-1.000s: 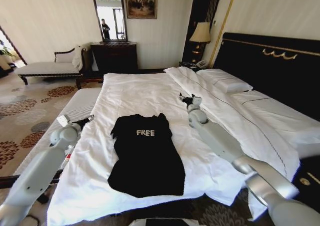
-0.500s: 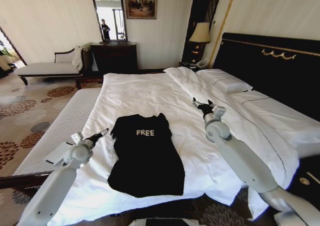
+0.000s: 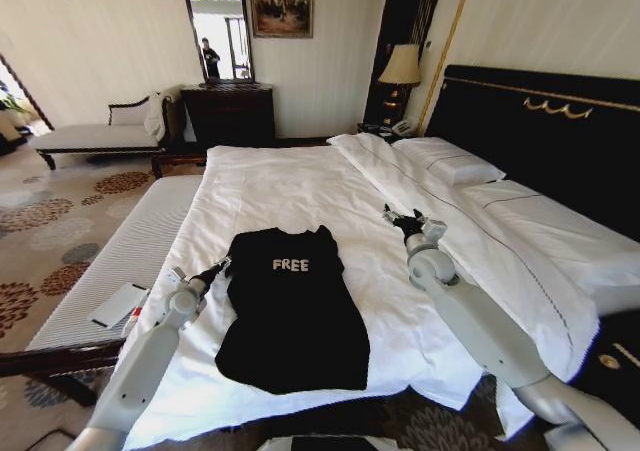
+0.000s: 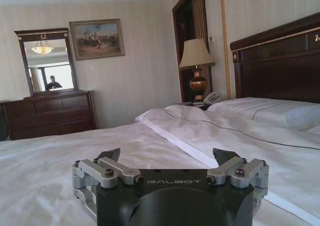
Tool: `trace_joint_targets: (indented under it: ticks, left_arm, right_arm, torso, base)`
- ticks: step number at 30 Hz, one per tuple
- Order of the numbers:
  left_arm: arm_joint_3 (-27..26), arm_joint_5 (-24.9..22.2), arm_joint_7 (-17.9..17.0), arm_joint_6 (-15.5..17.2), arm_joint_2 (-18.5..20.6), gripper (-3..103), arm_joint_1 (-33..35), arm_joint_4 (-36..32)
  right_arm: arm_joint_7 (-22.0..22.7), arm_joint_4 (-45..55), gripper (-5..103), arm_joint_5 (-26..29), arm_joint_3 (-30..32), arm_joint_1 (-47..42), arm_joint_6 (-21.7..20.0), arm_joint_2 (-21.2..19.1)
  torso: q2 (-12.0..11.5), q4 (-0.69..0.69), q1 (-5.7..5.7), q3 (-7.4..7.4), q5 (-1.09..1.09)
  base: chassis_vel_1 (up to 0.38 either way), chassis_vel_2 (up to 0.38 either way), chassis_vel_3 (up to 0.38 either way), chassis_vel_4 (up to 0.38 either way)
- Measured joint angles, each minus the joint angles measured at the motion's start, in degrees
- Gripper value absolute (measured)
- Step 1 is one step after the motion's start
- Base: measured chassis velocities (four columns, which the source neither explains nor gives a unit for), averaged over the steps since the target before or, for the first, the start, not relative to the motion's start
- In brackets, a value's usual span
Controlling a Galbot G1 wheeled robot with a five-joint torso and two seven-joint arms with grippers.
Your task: Fold the clothes on the bed.
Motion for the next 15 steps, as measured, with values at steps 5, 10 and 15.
trace_joint_targets:
  ticks: [5, 10, 15]
  left_arm:
    - [0.2, 0.1, 0.6, -0.5, -0.1, 70, -0.4, 0.3]
    - [0.3, 0.3, 1.2, -0.6, 0.7, 54, 0.0, -0.1]
    - [0.0, 0.7, 1.7, -1.1, 0.8, 32, 0.1, 0.1]
  right_arm:
    - [-0.1, -1.4, 100, 0.0, -0.4, 0.8, 0.1, 0.3]
    - [-0.3, -2.6, 100, -0.1, -0.5, 1.2, 0.1, 0.7]
    - [-0.4, -3.0, 100, -0.4, -0.5, 1.0, 0.1, 1.0]
  torso:
    - [0.0, -0.01, 0.0, 0.0, 0.0]
    - [0.0, 0.01, 0.0, 0.0, 0.0]
    - [0.0, 0.0, 0.0, 0.0, 0.0]
  base:
    - [0.0, 0.0, 0.0, 0.0]
    - [0.0, 0.0, 0.0, 0.0]
    - [0.0, 0.0, 0.0, 0.0]
